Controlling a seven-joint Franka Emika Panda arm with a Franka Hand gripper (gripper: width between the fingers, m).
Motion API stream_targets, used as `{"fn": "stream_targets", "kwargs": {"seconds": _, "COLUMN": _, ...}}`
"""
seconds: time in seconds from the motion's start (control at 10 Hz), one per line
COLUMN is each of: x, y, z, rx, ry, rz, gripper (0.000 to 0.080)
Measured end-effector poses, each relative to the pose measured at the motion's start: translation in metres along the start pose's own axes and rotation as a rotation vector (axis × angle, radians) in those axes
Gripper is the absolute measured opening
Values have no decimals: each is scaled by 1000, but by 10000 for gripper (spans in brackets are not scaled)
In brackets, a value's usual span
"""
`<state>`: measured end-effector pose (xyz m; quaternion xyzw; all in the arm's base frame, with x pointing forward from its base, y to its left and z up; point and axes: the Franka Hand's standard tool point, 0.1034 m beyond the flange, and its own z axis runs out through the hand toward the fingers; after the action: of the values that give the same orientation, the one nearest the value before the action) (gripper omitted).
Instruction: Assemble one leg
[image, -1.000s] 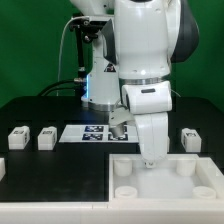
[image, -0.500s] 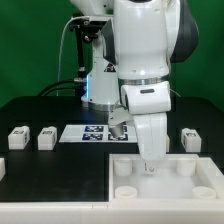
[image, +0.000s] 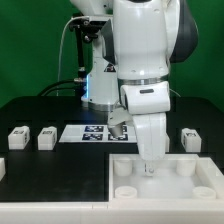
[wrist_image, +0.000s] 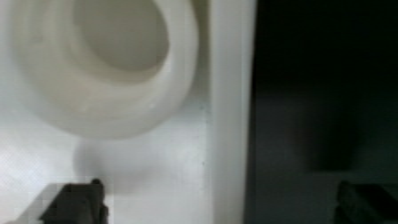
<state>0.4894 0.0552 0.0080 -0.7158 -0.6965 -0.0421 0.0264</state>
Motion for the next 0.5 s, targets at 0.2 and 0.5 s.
{"fn": "stream_targets", "kwargs": {"seconds": 0.2, "x": 0, "y": 0, "z": 0, "rx": 0, "ry": 0, "rz": 1, "gripper": 649}}
{"fn": "stream_targets", "kwargs": {"seconds": 0.5, "x": 5, "y": -4, "z": -28, "rx": -30, "ry": -13, "rz": 129, "gripper": 649}}
